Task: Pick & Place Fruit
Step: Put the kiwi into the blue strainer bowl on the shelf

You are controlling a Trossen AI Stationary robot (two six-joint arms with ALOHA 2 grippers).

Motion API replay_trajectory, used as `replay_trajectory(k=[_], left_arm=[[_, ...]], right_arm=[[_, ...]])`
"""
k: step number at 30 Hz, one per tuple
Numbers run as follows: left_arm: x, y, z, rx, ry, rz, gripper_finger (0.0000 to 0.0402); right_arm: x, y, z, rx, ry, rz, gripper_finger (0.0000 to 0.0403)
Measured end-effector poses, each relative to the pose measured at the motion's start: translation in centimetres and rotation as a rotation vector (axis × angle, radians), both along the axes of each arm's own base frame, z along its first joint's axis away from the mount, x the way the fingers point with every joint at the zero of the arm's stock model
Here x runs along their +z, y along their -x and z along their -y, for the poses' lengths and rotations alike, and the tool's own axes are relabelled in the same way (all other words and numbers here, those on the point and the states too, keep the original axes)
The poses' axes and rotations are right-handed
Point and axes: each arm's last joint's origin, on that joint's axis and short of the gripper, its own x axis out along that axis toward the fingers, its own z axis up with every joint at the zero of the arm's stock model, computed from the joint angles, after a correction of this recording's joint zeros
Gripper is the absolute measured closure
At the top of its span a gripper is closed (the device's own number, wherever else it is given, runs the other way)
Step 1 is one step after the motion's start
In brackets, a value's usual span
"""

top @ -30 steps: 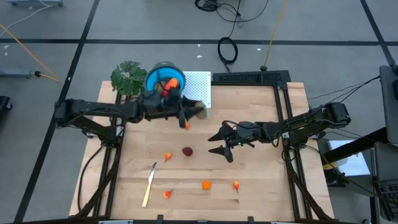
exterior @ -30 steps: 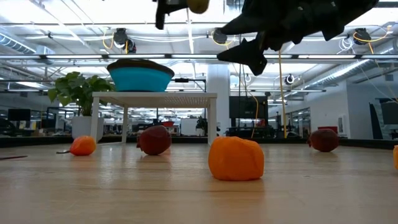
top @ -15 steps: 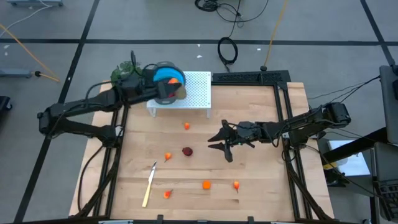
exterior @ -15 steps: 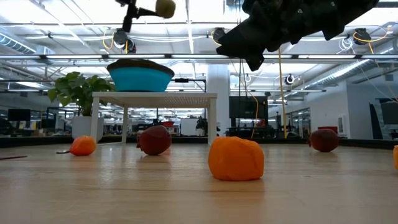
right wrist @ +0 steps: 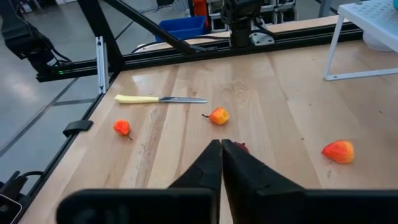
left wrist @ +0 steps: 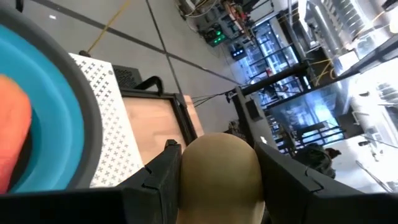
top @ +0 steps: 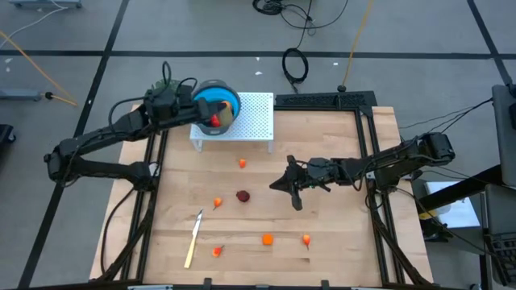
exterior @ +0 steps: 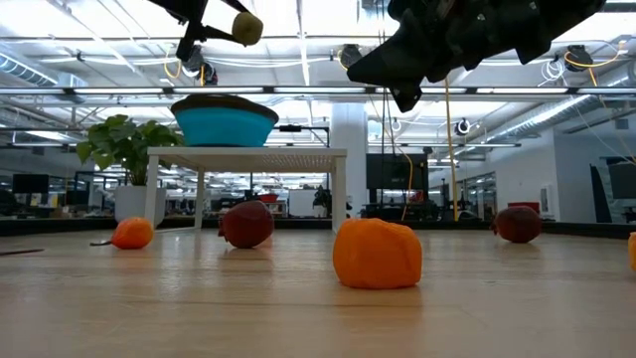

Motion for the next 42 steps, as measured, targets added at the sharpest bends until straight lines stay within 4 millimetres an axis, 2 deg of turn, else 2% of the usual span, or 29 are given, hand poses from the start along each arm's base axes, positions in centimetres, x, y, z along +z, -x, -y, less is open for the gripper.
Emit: replay_trajectory(k=[7, 9, 13, 18, 22, 30, 42], left_arm=[[0.1, -0.1, 0.0, -0.012, -0.043, -0.012, 0.0229], [0.3, -0.1, 0.0, -0.033, -0.163, -0.043, 0.0229], [0.8, -0.3, 0.2, -0.11, -0.546, -0.158, 0.0229], [0.7, -0.3, 0.4, -0.092, -0.793, -0.309, 0.0229], [0.0, -0.3, 0.0, -0.045, -0.845, -0.453, 0.0229], [-2.3, -1.1, -1.7, 0.007, -0.831, -0.716, 0.0229], [-5.3, -3.1, -4.1, -0.038, -0.992, -1.074, 0.0229]], right_arm=[[0.0, 0.0, 0.0, 0.001, 0.004, 0.001, 0.0401], [0.0, 0.0, 0.0, 0.002, 0.005, 0.001, 0.04], [0.0, 0.0, 0.0, 0.007, 0.022, 0.004, 0.0402], [0.0, 0.0, 0.0, 0.01, 0.032, 0.005, 0.0402], [0.0, 0.0, 0.0, 0.01, 0.032, 0.005, 0.0402], [0.0, 0.0, 0.0, 0.009, 0.031, 0.005, 0.0401], [0.0, 0.0, 0.0, 0.006, 0.031, 0.005, 0.0402]])
